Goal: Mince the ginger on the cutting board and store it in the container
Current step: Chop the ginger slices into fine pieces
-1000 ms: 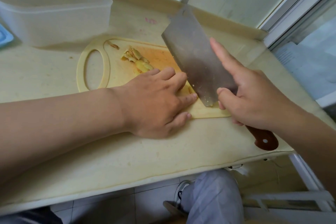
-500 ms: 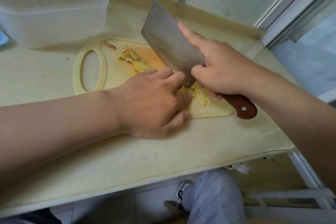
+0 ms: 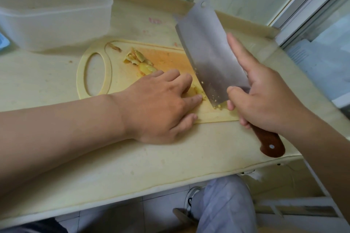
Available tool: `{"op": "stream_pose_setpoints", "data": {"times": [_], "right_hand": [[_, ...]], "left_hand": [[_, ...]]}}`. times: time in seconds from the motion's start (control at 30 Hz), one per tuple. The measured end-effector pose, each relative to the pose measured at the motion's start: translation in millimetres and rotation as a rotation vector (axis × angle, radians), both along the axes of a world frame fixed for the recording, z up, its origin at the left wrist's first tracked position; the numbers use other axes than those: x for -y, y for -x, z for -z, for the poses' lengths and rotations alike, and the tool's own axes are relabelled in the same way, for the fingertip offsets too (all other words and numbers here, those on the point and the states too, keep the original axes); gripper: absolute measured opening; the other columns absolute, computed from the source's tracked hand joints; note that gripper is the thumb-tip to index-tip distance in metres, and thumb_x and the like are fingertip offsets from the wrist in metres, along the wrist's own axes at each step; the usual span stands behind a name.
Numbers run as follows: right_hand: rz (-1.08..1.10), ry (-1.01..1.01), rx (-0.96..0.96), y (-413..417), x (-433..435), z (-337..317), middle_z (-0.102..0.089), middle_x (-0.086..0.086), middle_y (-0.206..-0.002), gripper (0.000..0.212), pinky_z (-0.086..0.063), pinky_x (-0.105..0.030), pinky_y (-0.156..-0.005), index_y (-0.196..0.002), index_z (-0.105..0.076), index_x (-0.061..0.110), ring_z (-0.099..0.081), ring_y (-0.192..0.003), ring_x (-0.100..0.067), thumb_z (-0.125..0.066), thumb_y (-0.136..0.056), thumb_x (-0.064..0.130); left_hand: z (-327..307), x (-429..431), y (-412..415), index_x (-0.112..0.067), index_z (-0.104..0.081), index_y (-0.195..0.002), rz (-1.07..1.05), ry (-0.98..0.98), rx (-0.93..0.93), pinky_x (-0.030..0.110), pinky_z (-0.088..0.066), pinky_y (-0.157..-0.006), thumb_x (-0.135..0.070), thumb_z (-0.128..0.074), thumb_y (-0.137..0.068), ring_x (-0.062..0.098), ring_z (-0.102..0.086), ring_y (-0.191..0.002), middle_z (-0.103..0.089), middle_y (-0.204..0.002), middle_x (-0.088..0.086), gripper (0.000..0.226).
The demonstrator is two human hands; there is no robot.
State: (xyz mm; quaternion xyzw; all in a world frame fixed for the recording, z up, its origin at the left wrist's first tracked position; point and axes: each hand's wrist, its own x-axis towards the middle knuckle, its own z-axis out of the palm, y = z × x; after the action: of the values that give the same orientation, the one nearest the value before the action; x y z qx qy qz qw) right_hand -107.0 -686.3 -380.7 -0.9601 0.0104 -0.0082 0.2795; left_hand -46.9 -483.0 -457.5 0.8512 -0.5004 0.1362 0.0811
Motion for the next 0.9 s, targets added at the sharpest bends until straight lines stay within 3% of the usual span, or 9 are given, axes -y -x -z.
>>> {"op": "stream_pose_setpoints", "data": {"times": [0.17,0.4,0.9], "right_hand": [[-0.018,0.019,-0.038,6.6,1.4,-1.4,-0.07,-0.024,-0.073,0.095,-0.058,-0.033,-0.046,-0.146,-0.012,0.077,-0.064,-0.046,-0.033,-0.048,-0.096,0.004],[-0.047,0.045,-0.04,3.1,2.1,-2.9,-0.07,-0.018,-0.068,0.096,-0.057,-0.029,-0.047,-0.142,-0.011,0.081,-0.064,-0.043,-0.024,-0.049,-0.096,0.006],[-0.129,0.122,-0.092,-7.4,1.1,-8.9,-0.068,-0.017,-0.063,0.097,-0.054,-0.027,-0.045,-0.143,-0.006,0.08,-0.062,-0.041,-0.027,-0.047,-0.097,0.006]], "left_hand": [[0.9,0.0,-0.4,-0.019,-0.052,-0.143,0.002,-0.026,0.0,0.048,-0.048,-0.086,-0.054,-0.016,-0.097,0.033,-0.049,-0.096,-0.052,-0.114,0.013,0.068],[0.1,-0.5,-1.0,-0.016,-0.061,-0.132,0.002,-0.007,-0.02,0.047,-0.049,-0.085,-0.052,-0.019,-0.098,0.032,-0.05,-0.092,-0.053,-0.108,0.012,0.065],[-1.6,1.2,0.6,-0.02,-0.062,-0.127,-0.006,-0.004,-0.023,0.046,-0.047,-0.086,-0.054,-0.013,-0.096,0.03,-0.048,-0.094,-0.049,-0.109,0.009,0.068]]}}
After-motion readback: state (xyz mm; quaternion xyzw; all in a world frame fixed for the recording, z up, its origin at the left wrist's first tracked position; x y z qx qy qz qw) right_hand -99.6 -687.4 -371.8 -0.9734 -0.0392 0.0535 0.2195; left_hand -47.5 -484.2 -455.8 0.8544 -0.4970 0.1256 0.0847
